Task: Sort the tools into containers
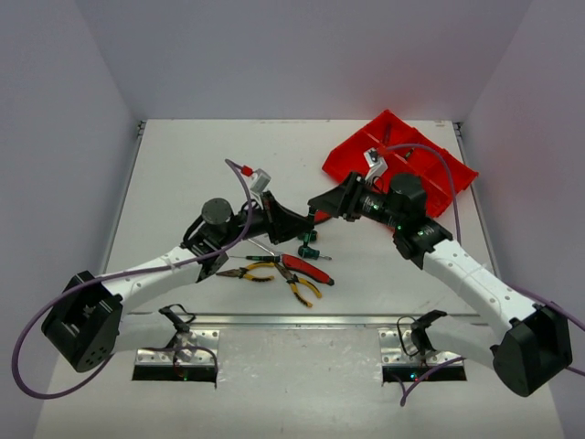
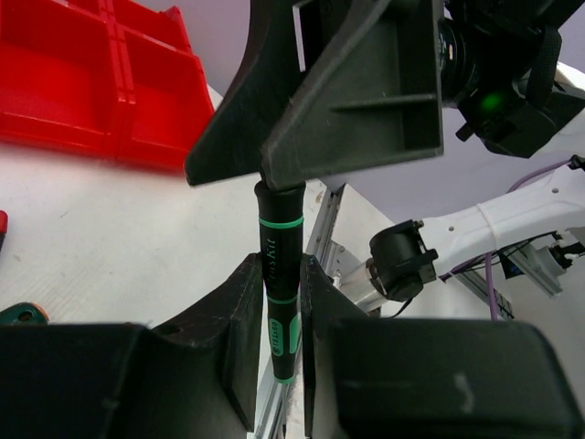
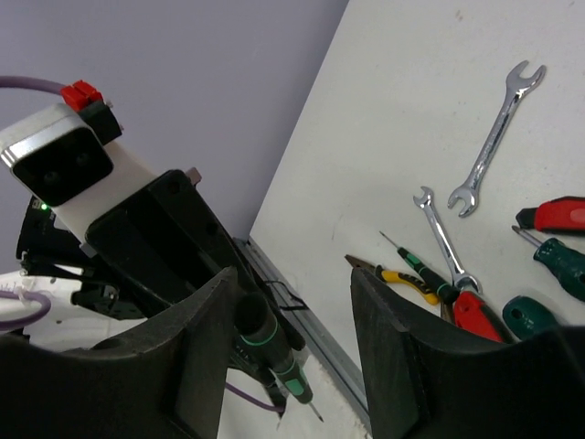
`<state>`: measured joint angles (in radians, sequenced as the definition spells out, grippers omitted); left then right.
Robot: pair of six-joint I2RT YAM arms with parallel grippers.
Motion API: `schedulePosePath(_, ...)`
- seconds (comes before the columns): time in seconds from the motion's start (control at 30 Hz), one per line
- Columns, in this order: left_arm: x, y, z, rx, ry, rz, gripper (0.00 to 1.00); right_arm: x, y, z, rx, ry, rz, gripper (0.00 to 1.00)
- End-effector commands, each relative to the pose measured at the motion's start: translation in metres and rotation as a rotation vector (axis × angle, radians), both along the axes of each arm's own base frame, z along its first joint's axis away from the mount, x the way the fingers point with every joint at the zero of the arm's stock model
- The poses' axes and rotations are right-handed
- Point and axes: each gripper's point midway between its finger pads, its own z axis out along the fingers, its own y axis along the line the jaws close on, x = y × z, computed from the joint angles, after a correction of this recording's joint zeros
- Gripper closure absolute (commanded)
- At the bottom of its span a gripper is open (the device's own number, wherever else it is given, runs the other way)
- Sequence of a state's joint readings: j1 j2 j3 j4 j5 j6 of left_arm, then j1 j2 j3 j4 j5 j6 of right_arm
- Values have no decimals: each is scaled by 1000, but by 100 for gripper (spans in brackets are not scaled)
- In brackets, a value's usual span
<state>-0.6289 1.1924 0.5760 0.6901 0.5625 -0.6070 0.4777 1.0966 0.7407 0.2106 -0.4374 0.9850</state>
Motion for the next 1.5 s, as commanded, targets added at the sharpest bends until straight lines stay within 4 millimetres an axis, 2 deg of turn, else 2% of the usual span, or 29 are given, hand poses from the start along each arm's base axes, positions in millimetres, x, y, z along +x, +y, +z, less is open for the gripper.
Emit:
schedulePosePath(0.0,5,-8,34,-62,-104,-16,100,-8,5,19,46,-74,15,46)
schedulePosePath(0.13,6,-9,39,-72,-100,-15,100,-10,10,14,33,-73,45,49)
schedulePosePath(0.23,9,-10,41,-70,-98,-10,100,-13,15,10,31,-65,66,71)
schedulePosePath(0.37,16,-11,42,-57,-90,10,100,-15,17,8,30,-67,73,87)
schedulePosePath(0.4,19,-12,42,-53,-87,24,99,-15,17,7,29,-68,70,97)
schedulePosePath(0.43,21,-11,40,-46,-81,29,99,-15,16,7,27,-67,66,100)
schedulePosePath(0.53,30,-9,36,-24,-50,81,95,-14,13,6,15,-69,50,100)
schedulePosePath(0.57,34,-9,33,-13,-36,96,91,-13,12,5,10,-69,44,100)
schedulePosePath(0.6,36,-9,33,-5,-30,105,76,-11,10,5,2,-71,27,100)
schedulePosePath(0.67,42,-7,30,13,-11,135,34,-5,5,1,-24,-73,-19,100)
schedulePosePath(0.7,45,-6,29,25,0,157,16,1,1,0,-44,-81,-54,100)
schedulePosePath(0.73,46,-6,31,26,-1,164,3,2,-1,-1,-58,-82,-63,100)
schedulePosePath(0.77,50,-3,26,47,14,191,0,8,-5,-1,-82,-83,-98,100)
schedulePosePath(0.87,64,10,17,117,65,302,0,29,-21,-5,-185,-115,-201,100)
schedulePosePath(0.93,74,31,9,192,108,430,0,58,-53,-6,-286,-110,-345,100)
schedulePosePath(0.97,80,52,4,241,147,543,0,70,-65,-10,-310,-99,-390,100)
schedulePosePath(1.0,86,68,3,259,179,622,0,84,-92,-11,-335,-66,-461,100)
schedulePosePath(1.03,86,97,-5,336,237,741,0,96,-110,-19,-362,-33,-513,100)
schedulePosePath(1.13,78,131,-1,424,249,821,0,142,-193,-7,-476,-24,-778,100)
schedulePosePath(1.23,57,141,-1,508,211,766,0,188,-265,5,-643,-25,-1017,100)
schedulePosePath(1.3,44,143,-3,537,189,718,0,214,-305,31,-710,-62,-1146,100)
schedulePosePath(1.37,35,146,-13,565,179,692,0,240,-326,26,-793,-57,-1182,100)
schedulePosePath(1.4,32,149,-14,568,167,692,0,246,-343,38,-798,-69,-1225,100)
schedulePosePath(1.43,30,153,-14,572,151,700,0,261,-356,30,-852,-59,-1240,100)
schedulePosePath(1.47,29,158,-17,592,142,710,0,272,-370,41,-875,-80,-1290,100)
